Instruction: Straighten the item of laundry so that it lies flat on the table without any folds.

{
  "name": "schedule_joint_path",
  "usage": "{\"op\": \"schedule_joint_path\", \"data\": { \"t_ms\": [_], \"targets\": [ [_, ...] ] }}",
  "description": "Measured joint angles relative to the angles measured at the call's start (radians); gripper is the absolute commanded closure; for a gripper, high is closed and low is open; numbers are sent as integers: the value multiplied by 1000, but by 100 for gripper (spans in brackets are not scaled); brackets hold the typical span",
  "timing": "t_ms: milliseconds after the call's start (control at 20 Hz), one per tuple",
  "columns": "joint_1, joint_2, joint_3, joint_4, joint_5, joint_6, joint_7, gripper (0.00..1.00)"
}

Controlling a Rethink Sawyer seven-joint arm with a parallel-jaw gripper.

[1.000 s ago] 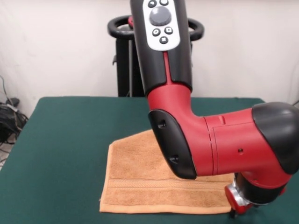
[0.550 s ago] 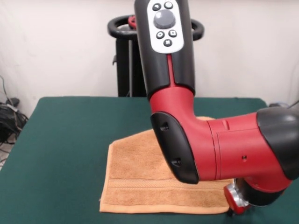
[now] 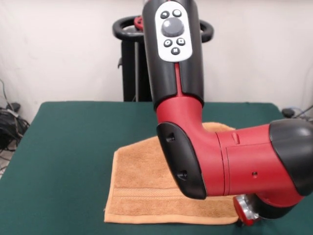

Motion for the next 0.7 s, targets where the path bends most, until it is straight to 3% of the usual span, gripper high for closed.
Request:
{"op": "schedule_joint_path", "data": {
  "t_ms": [700],
  "targets": [
    [4, 11, 0, -23, -1, 21, 0, 0]
  ]
}}
